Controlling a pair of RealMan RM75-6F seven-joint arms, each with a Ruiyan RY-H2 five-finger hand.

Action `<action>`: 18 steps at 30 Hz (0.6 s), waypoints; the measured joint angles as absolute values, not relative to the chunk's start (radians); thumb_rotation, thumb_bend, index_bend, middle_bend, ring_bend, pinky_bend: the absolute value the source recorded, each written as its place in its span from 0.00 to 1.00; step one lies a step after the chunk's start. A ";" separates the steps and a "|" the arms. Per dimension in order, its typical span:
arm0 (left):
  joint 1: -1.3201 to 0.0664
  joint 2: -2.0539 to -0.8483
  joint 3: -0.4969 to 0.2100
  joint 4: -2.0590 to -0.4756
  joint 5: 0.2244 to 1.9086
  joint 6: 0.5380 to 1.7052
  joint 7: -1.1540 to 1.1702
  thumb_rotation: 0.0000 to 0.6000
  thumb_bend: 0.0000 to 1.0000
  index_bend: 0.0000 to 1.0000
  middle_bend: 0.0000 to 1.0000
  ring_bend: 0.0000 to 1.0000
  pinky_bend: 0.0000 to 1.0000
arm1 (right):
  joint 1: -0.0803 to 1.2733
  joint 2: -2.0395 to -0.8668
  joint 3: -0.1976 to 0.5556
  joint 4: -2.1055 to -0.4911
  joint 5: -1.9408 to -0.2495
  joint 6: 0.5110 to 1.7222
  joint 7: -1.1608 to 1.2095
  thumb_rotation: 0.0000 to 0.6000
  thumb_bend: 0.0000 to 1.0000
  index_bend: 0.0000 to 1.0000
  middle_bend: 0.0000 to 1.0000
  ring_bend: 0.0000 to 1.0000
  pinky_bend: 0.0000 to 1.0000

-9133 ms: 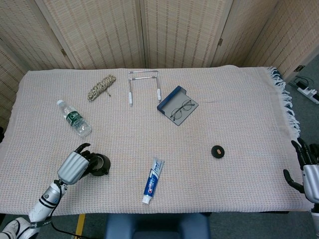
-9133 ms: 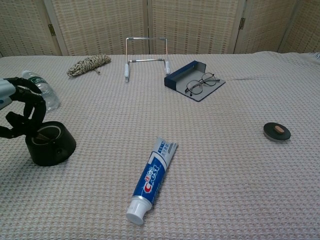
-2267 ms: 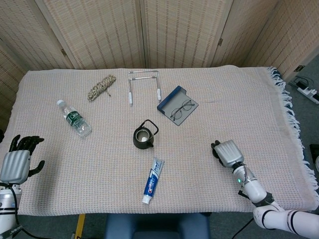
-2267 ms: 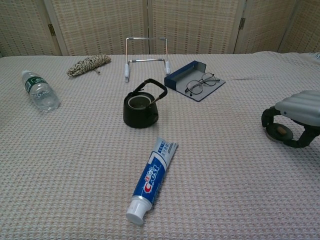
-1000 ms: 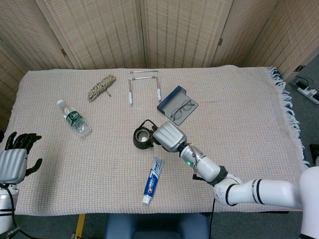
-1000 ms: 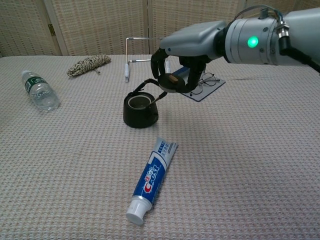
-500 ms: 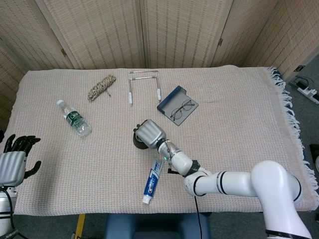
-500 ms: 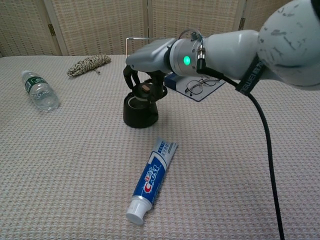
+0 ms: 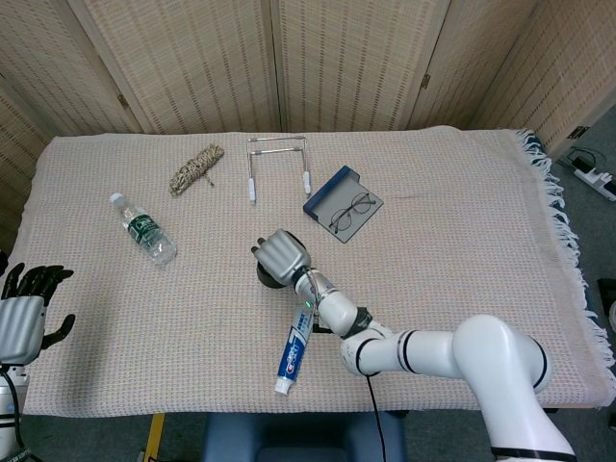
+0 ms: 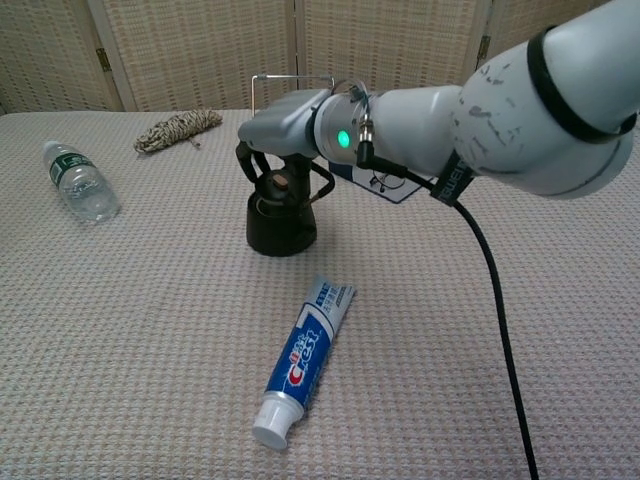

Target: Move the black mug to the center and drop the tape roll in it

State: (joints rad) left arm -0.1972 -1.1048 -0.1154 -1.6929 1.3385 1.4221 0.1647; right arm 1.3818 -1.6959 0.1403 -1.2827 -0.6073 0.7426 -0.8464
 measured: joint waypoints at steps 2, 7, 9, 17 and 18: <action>-0.195 -1.102 -0.115 -1.693 1.336 1.421 0.159 1.00 0.27 0.21 0.16 0.10 0.00 | 1.384 -1.697 0.133 -1.286 -0.597 0.744 -0.850 1.00 0.39 0.35 0.30 0.85 0.83; -0.193 -1.104 -0.115 -1.691 1.337 1.420 0.155 1.00 0.27 0.20 0.16 0.10 0.00 | 1.388 -1.693 0.120 -1.302 -0.583 0.758 -0.864 1.00 0.39 0.21 0.23 0.85 0.82; -0.193 -1.105 -0.115 -1.691 1.339 1.419 0.153 1.00 0.27 0.20 0.16 0.10 0.00 | 1.390 -1.686 0.116 -1.316 -0.577 0.765 -0.871 1.00 0.39 0.15 0.19 0.84 0.82; -0.196 -1.108 -0.117 -1.686 1.341 1.415 0.150 1.00 0.27 0.20 0.16 0.10 0.00 | 1.392 -1.653 0.105 -1.386 -0.563 0.796 -0.885 1.00 0.39 0.10 0.16 0.83 0.82; -0.195 -1.108 -0.117 -1.685 1.340 1.415 0.149 1.00 0.27 0.20 0.16 0.10 0.00 | 1.389 -1.648 0.105 -1.398 -0.568 0.799 -0.881 1.00 0.39 0.10 0.17 0.83 0.82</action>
State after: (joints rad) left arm -0.1954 -1.1082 -0.1173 -1.6853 1.3405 1.4152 0.1488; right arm 1.3894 -1.6479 0.1050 -1.3980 -0.5682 0.7994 -0.8808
